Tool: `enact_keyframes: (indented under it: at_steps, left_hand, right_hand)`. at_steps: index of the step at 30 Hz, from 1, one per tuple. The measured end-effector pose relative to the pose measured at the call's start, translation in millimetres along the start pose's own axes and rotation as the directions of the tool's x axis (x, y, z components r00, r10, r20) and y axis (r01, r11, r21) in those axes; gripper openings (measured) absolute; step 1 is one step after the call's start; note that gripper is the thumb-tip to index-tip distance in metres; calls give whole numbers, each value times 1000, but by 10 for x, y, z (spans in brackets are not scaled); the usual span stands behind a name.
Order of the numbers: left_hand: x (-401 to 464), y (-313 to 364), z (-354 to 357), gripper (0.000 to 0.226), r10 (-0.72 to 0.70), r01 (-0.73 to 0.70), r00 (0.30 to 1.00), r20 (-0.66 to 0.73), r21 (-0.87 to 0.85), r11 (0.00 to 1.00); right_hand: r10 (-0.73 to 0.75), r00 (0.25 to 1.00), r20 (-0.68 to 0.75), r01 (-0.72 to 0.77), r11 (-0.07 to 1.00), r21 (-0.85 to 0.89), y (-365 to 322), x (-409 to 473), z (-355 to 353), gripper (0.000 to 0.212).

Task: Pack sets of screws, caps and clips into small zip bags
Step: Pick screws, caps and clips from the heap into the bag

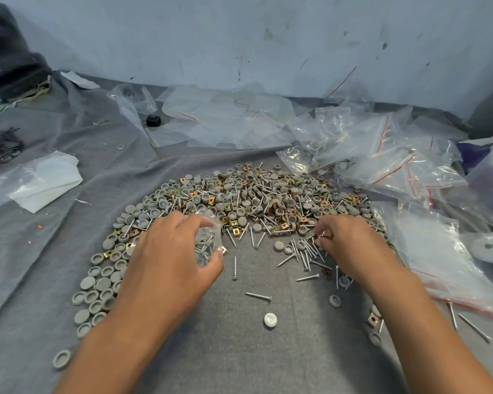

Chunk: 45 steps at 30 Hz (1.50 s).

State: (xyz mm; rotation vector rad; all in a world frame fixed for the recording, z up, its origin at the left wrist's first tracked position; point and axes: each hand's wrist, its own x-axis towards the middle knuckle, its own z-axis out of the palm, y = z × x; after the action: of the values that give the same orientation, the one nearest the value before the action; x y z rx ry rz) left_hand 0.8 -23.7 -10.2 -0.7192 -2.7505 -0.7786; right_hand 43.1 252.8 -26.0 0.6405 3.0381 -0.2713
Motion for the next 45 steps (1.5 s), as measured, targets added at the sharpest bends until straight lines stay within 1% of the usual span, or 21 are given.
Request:
enact_keyframes:
  at_steps: [3,6,9,13,16,18,19,22,25,27,30,32,34,36,41,45]
  left_hand:
    - [2,-5,-2,47,4,-5,1000,-9,-6,1000]
    - [1,-19,-3,46,5,-6,1000,-11,-6,1000]
    - [-5,-25,-3,45,6,-6,1000,-9,5,1000]
    - [-5,-20,-6,45,10,-10,1000,-8,4,1000]
    - [-6,-24,-3,44,14,-14,1000,-8,5,1000]
    - [-4,-28,2,42,20,-20,1000,-15,5,1000]
    - [-2,-28,5,41,22,-22,1000,-18,7,1000]
    - [1,-22,10,37,28,-27,999,-33,6,1000]
    - [-2,-5,12,36,38,-37,997,-60,3,999]
    - [-1,9,24,35,38,-38,997,-64,4,999]
    - [-5,30,33,36,43,-43,998,-48,9,999]
    - [-9,28,30,39,40,-40,999,-29,10,999]
    - [-9,14,14,41,38,-38,999,-16,6,999]
    - [-8,5,-10,39,43,-44,999,-22,-16,999]
    - [-20,21,-25,24,59,-60,998,-29,-15,998]
    - [-11,14,-35,26,62,-61,998,-34,12,998]
  right_hand:
    - [5,1000,-31,-4,1000,14,12,-15,18,2]
    - [-8,1000,8,8,1000,-1,49,-17,45,6]
    - [-21,998,53,20,999,27,42,3,48,9]
    - [-26,1000,1,25,991,130,18,-9,40,10]
    - [-81,995,-56,94,955,282,6,-46,26,12]
    - [-179,978,-108,205,926,316,-65,-75,-5,15]
    - [-229,963,-141,264,904,336,-122,-96,-22,17]
    - [-300,930,-212,367,773,517,-339,-204,-54,17]
    - [-365,906,-214,412,645,643,-560,-288,-14,12]
    - [-400,887,-231,442,588,677,-703,-327,14,9]
    - [-433,847,-308,522,569,635,-894,-381,50,4]
    - [-485,800,-353,597,587,547,-986,-416,70,2]
    - [-526,758,-387,652,595,469,-1025,-438,100,7]
    - [-529,734,-427,678,607,414,-1020,-441,120,13]
    - [-494,706,-507,685,659,310,-1002,-439,129,19]
    - [-456,721,-522,667,660,345,-996,-429,144,18]
